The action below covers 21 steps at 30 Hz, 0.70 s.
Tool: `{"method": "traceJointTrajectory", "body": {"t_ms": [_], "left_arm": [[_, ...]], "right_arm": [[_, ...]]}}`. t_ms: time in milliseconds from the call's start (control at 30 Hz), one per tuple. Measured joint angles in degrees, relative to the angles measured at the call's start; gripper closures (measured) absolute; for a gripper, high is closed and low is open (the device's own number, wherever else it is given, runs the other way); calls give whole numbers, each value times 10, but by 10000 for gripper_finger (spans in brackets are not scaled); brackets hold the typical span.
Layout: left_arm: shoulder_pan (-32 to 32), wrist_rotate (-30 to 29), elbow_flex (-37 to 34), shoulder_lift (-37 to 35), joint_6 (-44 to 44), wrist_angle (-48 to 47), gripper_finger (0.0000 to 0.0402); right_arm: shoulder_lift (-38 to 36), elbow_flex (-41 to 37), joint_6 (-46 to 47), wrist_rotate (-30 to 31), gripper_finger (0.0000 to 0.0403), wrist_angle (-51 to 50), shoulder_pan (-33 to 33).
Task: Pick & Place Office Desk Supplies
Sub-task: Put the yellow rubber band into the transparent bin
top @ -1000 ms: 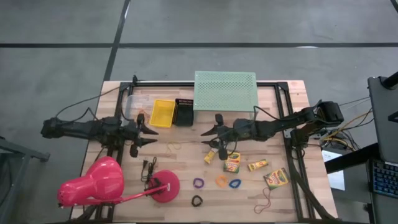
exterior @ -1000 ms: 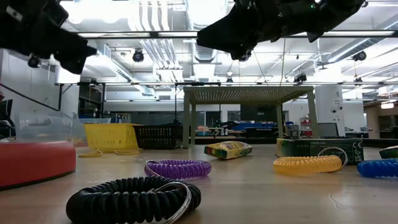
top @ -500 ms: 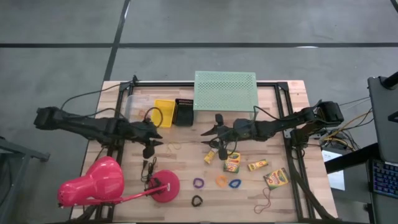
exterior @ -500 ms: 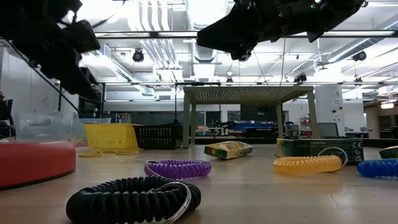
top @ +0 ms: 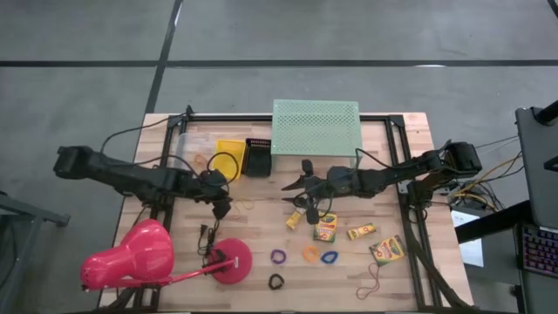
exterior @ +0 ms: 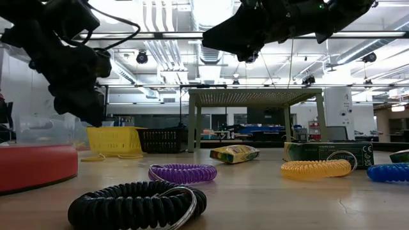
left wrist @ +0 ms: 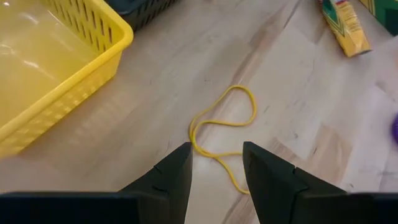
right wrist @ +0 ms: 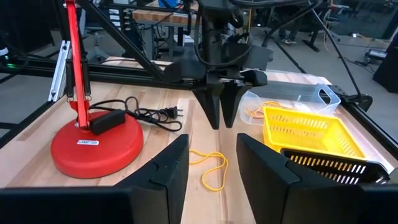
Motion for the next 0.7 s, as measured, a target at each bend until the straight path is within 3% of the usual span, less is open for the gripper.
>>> {"method": "traceJointTrajectory", "body": {"t_ms": [200, 367, 700], "left_arm": [[0, 37, 28, 12, -13, -23, 252], [0, 33, 58, 12, -49, -73, 252], [0, 26, 59, 16, -86, -75, 252]], "right_arm": [[0, 0, 0, 0, 280, 0, 0], [0, 0, 0, 0, 280, 0, 0], [0, 0, 0, 0, 280, 0, 0]]}}
